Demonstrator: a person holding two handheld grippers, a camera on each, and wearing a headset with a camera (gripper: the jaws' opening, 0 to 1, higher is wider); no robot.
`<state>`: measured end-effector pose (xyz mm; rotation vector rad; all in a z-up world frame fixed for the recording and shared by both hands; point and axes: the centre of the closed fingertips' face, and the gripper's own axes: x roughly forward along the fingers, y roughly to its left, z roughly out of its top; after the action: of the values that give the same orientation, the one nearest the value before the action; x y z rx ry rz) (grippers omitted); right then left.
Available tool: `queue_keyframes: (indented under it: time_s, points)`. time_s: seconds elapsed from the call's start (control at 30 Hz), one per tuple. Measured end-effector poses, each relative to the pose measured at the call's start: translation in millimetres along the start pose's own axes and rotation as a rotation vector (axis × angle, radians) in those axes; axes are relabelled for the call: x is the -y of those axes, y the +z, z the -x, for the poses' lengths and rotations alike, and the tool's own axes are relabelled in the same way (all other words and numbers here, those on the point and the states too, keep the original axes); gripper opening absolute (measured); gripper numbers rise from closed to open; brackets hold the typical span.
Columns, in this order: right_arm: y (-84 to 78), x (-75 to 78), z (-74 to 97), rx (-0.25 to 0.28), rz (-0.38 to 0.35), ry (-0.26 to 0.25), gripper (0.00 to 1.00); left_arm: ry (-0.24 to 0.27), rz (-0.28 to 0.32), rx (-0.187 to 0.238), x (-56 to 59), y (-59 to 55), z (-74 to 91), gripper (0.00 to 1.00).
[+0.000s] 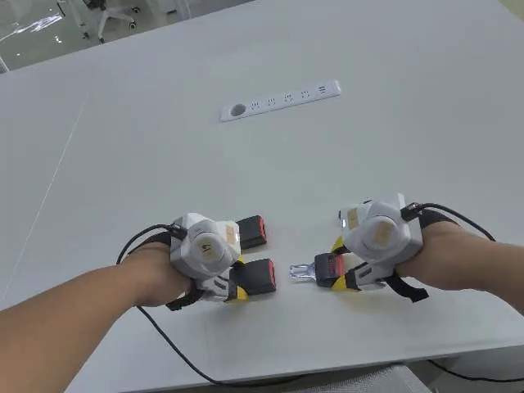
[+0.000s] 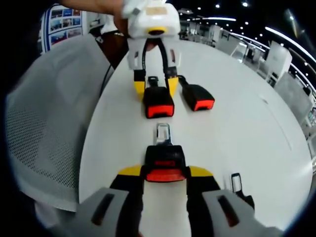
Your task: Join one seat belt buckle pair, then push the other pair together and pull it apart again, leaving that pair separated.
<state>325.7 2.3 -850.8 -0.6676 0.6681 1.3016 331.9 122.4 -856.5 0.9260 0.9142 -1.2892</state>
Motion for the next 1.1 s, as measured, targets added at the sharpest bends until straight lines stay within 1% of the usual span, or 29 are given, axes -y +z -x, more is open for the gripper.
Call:
queue_keyframes:
  time_s: [0.3,0.37,0.43,0.6,0.77,0.87,0.97,1.03,1.1]
  points:
    - [18.0,-3.1,-14.7,0.02,0.023,-0.007,0.32,-0.004,-0.004,-0.008,0.0,-0.6,-0.6,0.33]
    - [18.9,-1.6,-15.2,0.013,0.028,-0.013,0.32,-0.003,0.004,-0.01,0.1,-1.0,-0.6,0.33]
    - [18.6,-0.7,-14.5,0.011,0.041,-0.02,0.32,-0.002,0.0,-0.009,0.1,-0.9,-0.6,0.33]
    - [21.6,-2.6,-15.6,0.011,0.07,-0.026,0.32,-0.006,-0.003,-0.013,0.4,-0.7,-0.9,0.33]
    - [23.5,-2.0,-18.1,0.025,0.054,-0.018,0.32,-0.009,-0.002,-0.017,-0.2,-1.0,-1.3,0.33]
    - [25.6,-2.7,-19.0,0.035,0.053,-0.01,0.32,-0.01,-0.008,-0.017,0.1,-0.9,-1.3,0.33]
    - [28.4,-3.5,-21.4,0.047,0.046,-0.004,0.31,-0.015,-0.03,-0.016,0.1,0.3,-1.6,0.33]
    - [28.7,-3.6,-22.2,0.042,0.047,-0.002,0.31,-0.018,-0.03,-0.02,0.1,-0.2,-1.5,0.33]
    - [28.6,-3.6,-22.2,0.049,0.041,0.003,0.31,-0.02,-0.031,-0.022,0.4,0.2,-1.5,0.33]
